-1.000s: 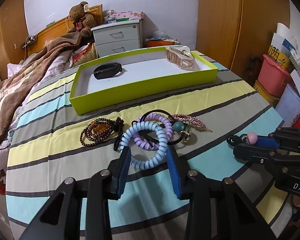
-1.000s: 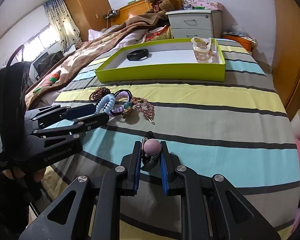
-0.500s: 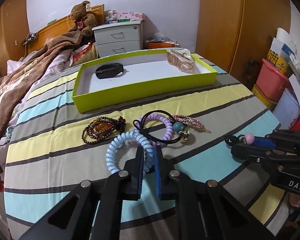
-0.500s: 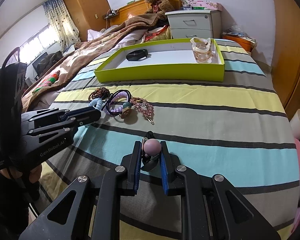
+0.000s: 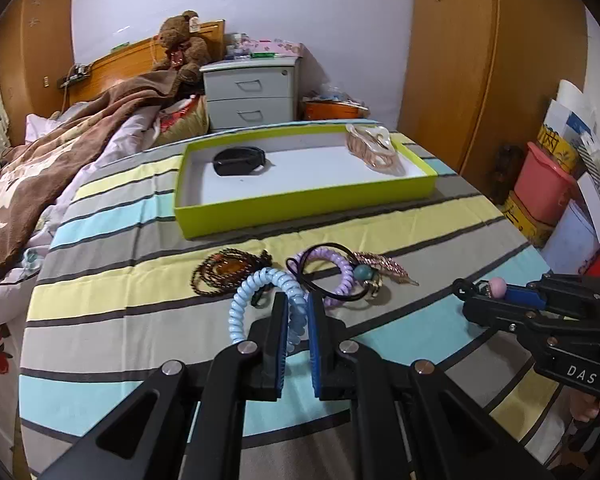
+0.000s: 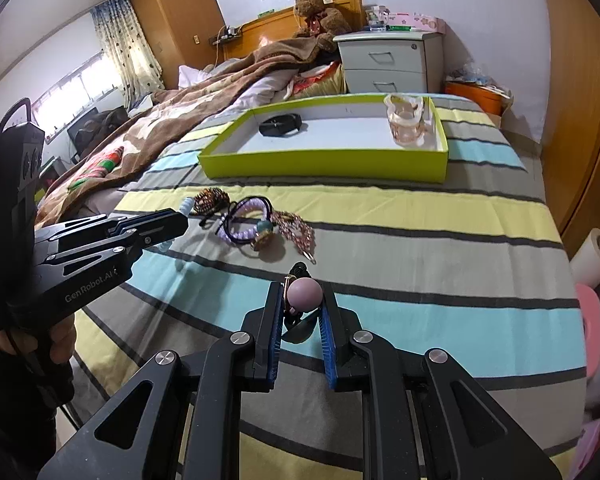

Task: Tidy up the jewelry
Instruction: 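Carry the blue coiled tie with the left tool while the right tool carries the pink-bead tie into the box, then open the left tool to drop the blue coiled tie while the right tool releases the pink-bead tie, then withdraw both tools from the box back toward the remaining jewelry, then grasp the pink rhinestone hair clip with the right tool, then grasp the black hair tie with teal bead with the left tool, then carry the black hair tie with the left tool while the right tool carries the rhinestone clip over the box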

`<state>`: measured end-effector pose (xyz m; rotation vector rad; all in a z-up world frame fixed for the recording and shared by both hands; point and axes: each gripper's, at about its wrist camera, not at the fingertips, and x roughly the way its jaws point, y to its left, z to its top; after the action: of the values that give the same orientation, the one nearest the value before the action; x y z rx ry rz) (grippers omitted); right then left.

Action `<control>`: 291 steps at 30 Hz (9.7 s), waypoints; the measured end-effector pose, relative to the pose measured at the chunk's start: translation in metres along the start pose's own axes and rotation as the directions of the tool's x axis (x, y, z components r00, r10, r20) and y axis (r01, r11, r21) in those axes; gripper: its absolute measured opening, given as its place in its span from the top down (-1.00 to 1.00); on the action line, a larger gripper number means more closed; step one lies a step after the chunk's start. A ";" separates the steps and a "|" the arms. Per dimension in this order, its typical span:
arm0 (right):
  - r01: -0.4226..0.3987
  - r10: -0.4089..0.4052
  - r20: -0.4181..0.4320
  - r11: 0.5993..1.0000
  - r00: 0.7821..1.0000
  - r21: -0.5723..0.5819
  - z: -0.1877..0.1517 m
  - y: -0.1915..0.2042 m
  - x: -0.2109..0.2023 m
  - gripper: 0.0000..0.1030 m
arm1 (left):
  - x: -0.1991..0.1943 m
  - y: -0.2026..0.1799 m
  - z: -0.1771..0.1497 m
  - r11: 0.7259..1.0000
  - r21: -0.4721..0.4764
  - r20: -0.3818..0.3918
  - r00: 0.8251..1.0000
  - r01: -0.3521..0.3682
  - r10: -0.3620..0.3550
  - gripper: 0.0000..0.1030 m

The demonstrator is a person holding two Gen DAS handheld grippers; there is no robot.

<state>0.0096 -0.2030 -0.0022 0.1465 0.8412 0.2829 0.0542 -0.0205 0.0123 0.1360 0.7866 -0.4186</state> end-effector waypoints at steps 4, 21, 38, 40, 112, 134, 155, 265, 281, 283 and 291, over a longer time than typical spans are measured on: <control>0.003 -0.003 0.023 1.000 1.000 -0.014 0.009 0.004 -0.007 0.65 | -0.011 0.002 0.006 1.000 -0.004 0.024 1.000 -0.006 0.006 0.80; 0.031 -0.026 0.084 0.998 0.996 -0.059 0.069 0.010 -0.011 0.65 | -0.026 0.020 0.049 0.999 -0.027 0.087 0.996 -0.024 0.026 0.80; 0.088 -0.082 0.069 0.992 0.994 -0.093 0.153 -0.007 0.035 0.65 | 0.007 0.050 0.103 0.997 -0.064 0.096 0.995 -0.033 0.039 0.80; 0.084 -0.080 0.056 0.993 0.995 -0.088 0.163 -0.011 0.047 0.65 | 0.014 0.054 0.106 0.997 -0.071 0.088 0.995 -0.035 0.041 0.80; 0.154 -0.169 -0.181 0.984 0.969 -0.092 0.199 -0.036 0.184 0.05 | 0.119 0.070 0.110 0.987 -0.150 -0.101 0.994 -0.050 0.035 0.14; 0.146 -0.149 -0.031 0.985 0.988 -0.088 0.176 -0.015 0.101 0.04 | 0.054 0.065 0.101 0.983 -0.176 -0.003 0.998 -0.055 0.056 -0.36; -0.011 0.005 -0.086 0.997 0.996 -0.072 0.072 -0.019 0.062 0.04 | -0.011 0.070 0.034 0.966 -0.254 0.034 0.998 -0.050 0.061 -0.45; 0.083 -0.083 0.010 0.988 0.997 -0.129 0.033 -0.035 0.011 0.58 | 0.019 -0.034 0.029 0.998 0.059 -0.015 0.999 0.029 -0.028 0.81; 0.094 -0.085 0.067 0.985 0.994 -0.146 0.057 -0.021 -0.006 0.58 | -0.007 -0.006 0.053 0.999 -0.027 0.060 0.998 0.035 -0.033 0.81; 0.097 -0.086 0.076 0.984 0.993 -0.150 0.062 -0.019 -0.007 0.58 | -0.010 -0.003 0.057 0.999 -0.028 0.071 0.997 0.027 -0.025 0.81; 0.105 -0.090 0.095 0.982 0.991 -0.158 0.086 -0.014 -0.003 0.59 | -0.012 0.011 0.078 0.999 -0.040 0.098 0.995 0.017 -0.013 0.81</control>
<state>0.0751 -0.2184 0.0537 -0.0349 0.7329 0.2502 0.1022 -0.0281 0.0750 0.0710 0.6994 -0.4196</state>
